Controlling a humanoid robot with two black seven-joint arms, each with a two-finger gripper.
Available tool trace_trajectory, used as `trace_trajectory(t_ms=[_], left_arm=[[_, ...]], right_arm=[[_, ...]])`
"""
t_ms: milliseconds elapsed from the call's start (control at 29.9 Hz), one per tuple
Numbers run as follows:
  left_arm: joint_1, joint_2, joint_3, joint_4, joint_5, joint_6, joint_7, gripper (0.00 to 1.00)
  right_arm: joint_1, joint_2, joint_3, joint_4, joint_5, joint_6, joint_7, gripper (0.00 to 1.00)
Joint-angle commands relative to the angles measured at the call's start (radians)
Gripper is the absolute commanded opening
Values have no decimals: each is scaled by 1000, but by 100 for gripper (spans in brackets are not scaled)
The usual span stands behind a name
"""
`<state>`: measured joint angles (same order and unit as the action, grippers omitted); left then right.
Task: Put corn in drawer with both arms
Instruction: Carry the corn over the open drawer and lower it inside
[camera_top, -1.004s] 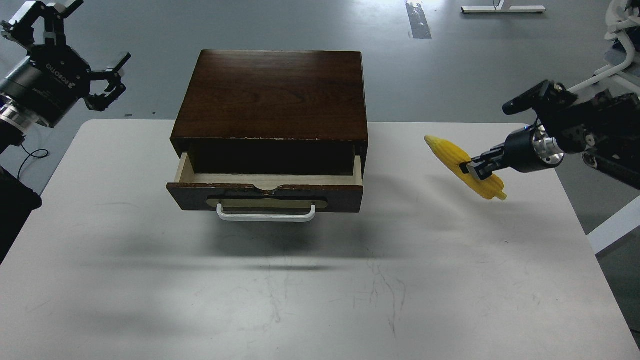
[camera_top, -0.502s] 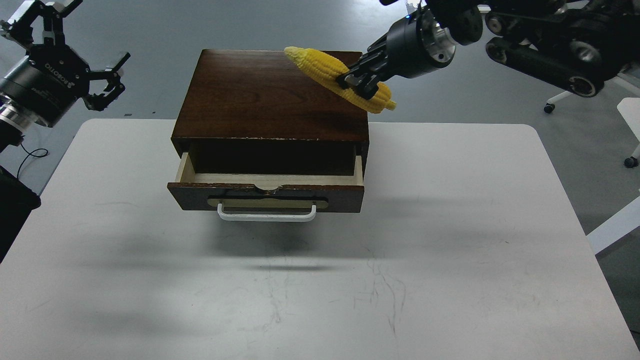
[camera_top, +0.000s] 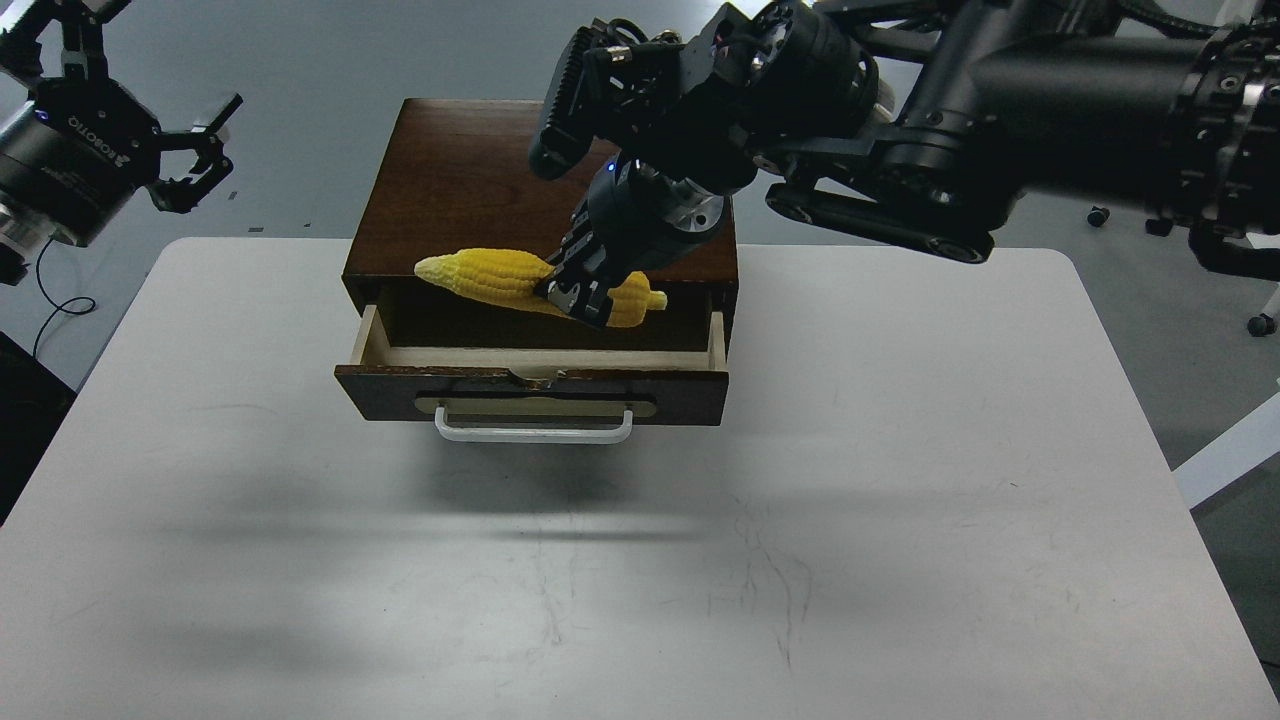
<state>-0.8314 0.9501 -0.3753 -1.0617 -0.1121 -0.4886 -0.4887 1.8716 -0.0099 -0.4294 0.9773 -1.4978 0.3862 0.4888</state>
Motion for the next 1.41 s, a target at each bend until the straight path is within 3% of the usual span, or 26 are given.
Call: trace_trajectory(t_ms=[0, 268, 1372], left_arm=[[0, -1, -1, 0, 0, 0, 0, 99], [0, 18, -5, 0, 0, 0, 0, 99], [2, 22, -8, 0, 0, 0, 0, 99]], right_arm=[[1, 10, -3, 1, -5, -27, 0, 17], [1, 10, -58, 1, -53, -113, 0, 17], [-45, 10, -107, 23, -41, -113, 0, 32]])
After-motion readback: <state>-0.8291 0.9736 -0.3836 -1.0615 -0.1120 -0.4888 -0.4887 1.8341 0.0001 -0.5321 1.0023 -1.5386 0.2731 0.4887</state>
